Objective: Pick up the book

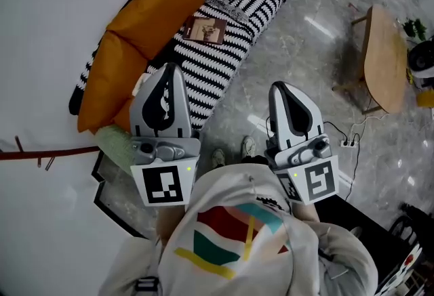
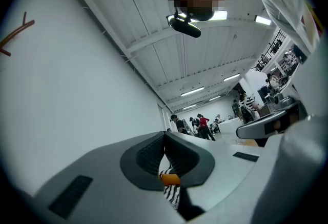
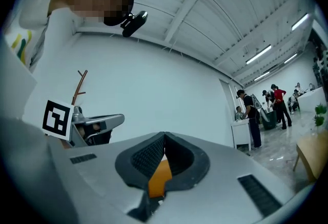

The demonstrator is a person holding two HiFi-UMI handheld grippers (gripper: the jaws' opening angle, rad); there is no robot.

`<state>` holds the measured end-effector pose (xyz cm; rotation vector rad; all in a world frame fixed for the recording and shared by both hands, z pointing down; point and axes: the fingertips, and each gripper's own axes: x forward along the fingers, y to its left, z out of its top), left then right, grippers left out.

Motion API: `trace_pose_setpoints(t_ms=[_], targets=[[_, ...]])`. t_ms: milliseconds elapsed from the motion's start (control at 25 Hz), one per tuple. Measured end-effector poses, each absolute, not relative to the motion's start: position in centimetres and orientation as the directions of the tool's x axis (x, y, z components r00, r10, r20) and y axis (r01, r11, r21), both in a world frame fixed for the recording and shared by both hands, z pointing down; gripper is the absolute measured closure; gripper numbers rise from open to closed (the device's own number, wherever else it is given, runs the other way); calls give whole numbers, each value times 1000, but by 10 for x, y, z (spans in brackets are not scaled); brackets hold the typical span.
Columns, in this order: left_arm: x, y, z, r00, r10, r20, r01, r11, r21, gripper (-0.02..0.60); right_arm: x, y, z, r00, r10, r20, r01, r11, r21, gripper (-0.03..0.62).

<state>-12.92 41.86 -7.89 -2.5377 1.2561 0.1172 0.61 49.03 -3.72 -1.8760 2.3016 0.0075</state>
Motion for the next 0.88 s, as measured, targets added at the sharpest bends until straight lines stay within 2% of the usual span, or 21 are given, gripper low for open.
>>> trace_pose_setpoints(t_ms=[520,680,880], targets=[[-82,411,-76,568,-787,-241,-818,-507,-273,574,66,478,-16,-213,-970,-113,-966,227,-125,583],[-73,385,-58,562,-800,-210,-823,-516,-236,574,77,462,-9,-210,-973,-100,-958,225,-180,583],[-54,320,-46,581,-779,-235,-813,-537,-227,574,96,410,3,-192,-980,-55,-968,198,-156,583]])
